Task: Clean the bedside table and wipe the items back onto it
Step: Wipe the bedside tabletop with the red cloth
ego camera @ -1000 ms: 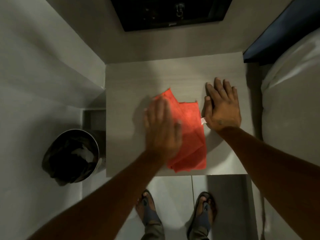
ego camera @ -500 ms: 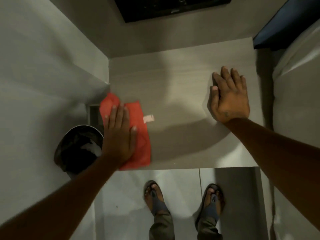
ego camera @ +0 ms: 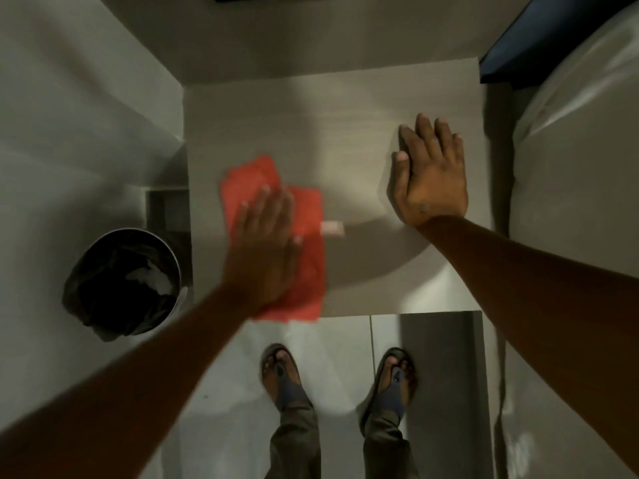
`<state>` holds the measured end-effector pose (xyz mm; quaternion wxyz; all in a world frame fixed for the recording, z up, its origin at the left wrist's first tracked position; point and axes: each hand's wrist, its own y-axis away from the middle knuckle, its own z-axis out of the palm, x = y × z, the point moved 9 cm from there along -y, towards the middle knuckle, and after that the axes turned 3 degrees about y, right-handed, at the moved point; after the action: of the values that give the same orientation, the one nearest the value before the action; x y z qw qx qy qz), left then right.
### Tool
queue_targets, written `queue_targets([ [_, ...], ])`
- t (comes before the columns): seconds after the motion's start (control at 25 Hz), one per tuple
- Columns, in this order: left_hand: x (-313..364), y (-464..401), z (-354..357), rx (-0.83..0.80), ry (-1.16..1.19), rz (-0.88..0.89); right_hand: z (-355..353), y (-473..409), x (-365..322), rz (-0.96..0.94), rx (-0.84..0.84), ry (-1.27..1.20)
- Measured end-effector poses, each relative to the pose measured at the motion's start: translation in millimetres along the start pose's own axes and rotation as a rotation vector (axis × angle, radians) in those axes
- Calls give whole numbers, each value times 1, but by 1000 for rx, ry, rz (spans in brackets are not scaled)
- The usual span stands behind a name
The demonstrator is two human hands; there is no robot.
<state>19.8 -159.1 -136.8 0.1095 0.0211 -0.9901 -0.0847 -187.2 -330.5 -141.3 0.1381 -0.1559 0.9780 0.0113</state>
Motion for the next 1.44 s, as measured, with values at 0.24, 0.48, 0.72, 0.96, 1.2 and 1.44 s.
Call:
queue_targets([
  [0.24,-3,-115,-20,68,31,-128,2,-1,1,-5,19,6],
  [0.48,82,29,31,-4,-40,166,1,1,2,-15,64,-9],
  [0.72,96,6,27,24,-21,171,0,1,0,-12,15,-1],
  [0.96,105,-27,23,57,14,79,5,0,-1,-19,-40,28],
  [1.2,125,-31,-17,-17,69,-34,-67,36,-9,56,-140,-308],
  [1.44,291,-24,-108,130,809,47,-281,152,73,320,461,-480],
])
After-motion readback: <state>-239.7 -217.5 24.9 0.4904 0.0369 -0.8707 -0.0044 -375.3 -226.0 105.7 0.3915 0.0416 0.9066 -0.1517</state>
